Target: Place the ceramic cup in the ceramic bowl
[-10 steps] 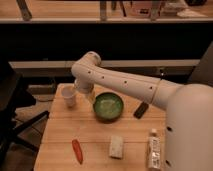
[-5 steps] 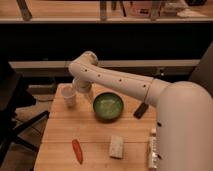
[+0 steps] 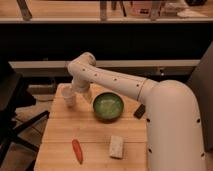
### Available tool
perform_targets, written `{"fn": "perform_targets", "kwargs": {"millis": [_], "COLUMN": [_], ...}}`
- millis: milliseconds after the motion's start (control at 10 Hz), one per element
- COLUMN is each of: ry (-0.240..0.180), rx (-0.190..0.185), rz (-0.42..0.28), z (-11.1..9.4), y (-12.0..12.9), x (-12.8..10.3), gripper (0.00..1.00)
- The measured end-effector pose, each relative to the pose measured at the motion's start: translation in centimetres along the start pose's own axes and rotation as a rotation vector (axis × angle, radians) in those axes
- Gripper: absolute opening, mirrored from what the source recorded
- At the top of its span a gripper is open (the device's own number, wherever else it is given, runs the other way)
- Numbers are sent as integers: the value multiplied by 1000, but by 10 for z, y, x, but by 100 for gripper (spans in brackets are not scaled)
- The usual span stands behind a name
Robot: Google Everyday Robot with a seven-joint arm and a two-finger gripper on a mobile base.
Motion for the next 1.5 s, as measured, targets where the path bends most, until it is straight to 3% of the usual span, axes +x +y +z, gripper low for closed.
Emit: {"fn": "perform_targets", "kwargs": {"millis": [900, 1500], "ry": [-54, -72], "rx": [-12, -19], "rz": [-35, -54], "z": [47, 58], "y": [1, -1], "x": [7, 7], "gripper": [80, 80]}}
